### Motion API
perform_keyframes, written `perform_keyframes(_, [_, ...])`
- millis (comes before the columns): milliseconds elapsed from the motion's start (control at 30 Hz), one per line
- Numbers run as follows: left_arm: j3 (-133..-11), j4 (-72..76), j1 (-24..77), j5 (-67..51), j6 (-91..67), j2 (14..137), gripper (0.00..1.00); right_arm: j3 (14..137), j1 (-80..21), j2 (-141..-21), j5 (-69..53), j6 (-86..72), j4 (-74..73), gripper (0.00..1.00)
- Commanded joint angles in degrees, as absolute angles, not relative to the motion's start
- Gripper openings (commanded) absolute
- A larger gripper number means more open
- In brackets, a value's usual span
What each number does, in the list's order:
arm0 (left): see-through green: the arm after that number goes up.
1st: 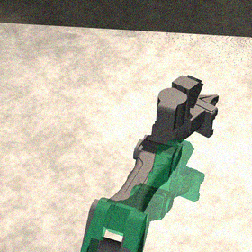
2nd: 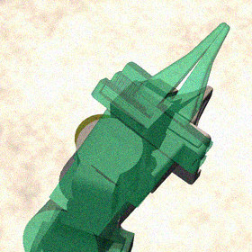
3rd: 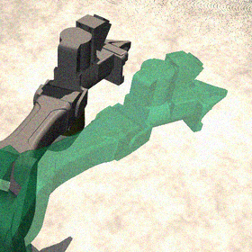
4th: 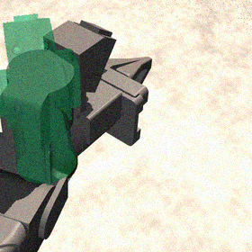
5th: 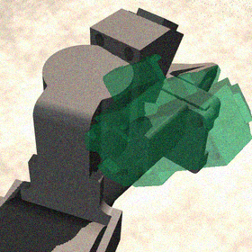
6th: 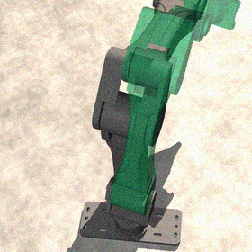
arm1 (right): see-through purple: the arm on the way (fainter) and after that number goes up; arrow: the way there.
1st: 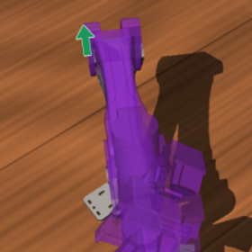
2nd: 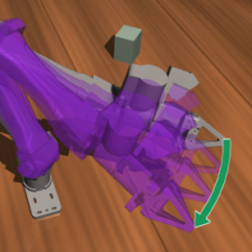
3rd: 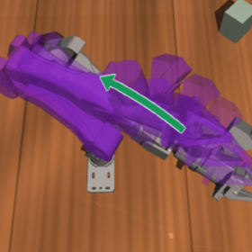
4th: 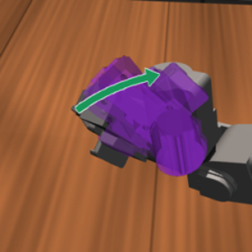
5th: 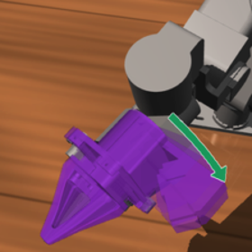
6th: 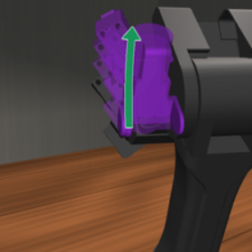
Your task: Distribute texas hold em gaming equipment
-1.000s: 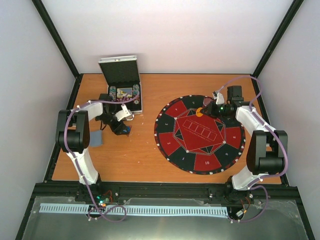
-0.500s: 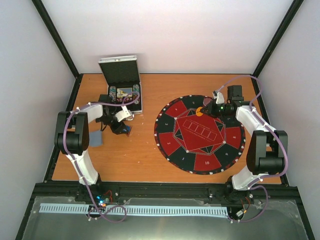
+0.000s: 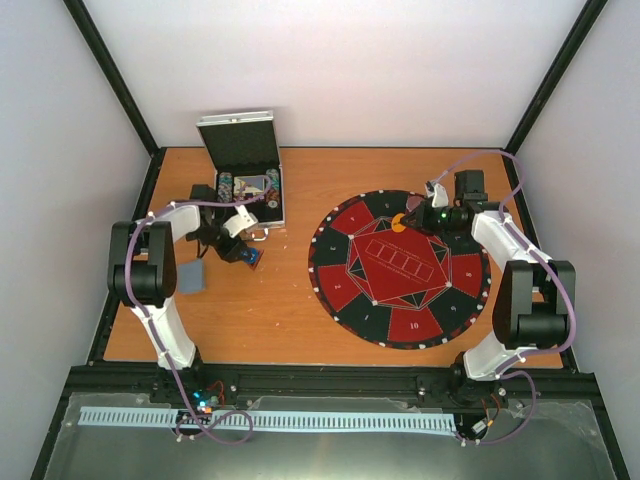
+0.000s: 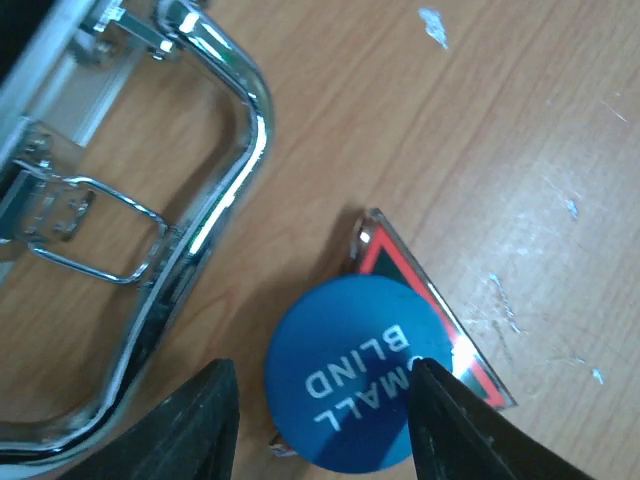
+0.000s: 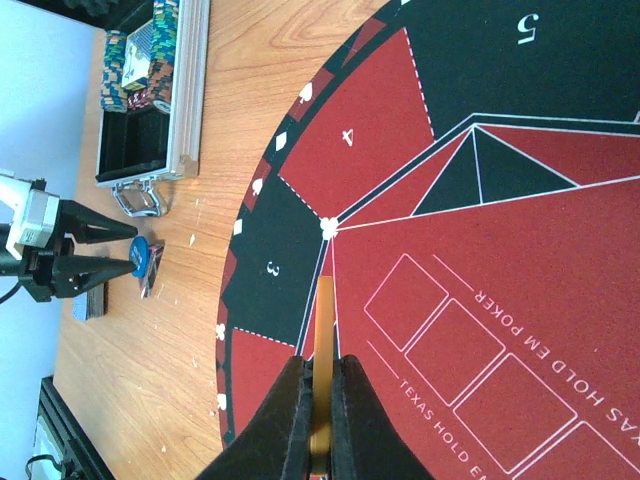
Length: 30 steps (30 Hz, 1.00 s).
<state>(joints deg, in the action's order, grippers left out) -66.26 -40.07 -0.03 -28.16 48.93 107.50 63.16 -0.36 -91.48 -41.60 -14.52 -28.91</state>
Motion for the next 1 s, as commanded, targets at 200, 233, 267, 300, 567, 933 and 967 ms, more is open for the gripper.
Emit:
perform_keyframes(200, [-67.55, -39.48, -1.21, -27.66, 48.28, 108.19, 0.37, 64.73, -0.07, -92.26, -42.21, -13.80, -29.04, 0.03])
perform_keyframes(233, [-67.58, -39.60, -1.23, -27.62, 48.32, 108.39, 0.37, 64.85, -0.03, -92.28, -42.27, -13.80, -29.12, 0.03])
perform_keyframes(267, [-67.65, -39.94, -1.23, -27.74, 48.33, 108.66, 0.37, 64.86, 0.00, -92.33, -42.27, -13.78, -29.12, 0.03])
perform_keyframes(300, [-67.79, -40.63, -1.23, -27.90, 48.52, 108.98, 0.41, 64.86, -0.01, -92.37, -42.28, -13.80, -29.15, 0.03])
perform_keyframes(567, [-67.48, -39.74, -1.12, -31.94, 55.61, 107.46, 0.64, 64.88, -0.07, -92.95, -42.90, -13.56, -29.23, 0.03])
perform_keyframes(933, [-66.08, -39.69, 0.66, -27.97, 62.65, 108.35, 0.68, 65.24, 0.00, -93.47, -43.28, -13.24, -29.95, 0.03])
perform_keyframes(967, [-66.25, -39.47, 0.76, -27.86, 62.29, 108.56, 0.68, 65.33, -0.02, -93.58, -43.38, -13.27, -29.94, 0.03])
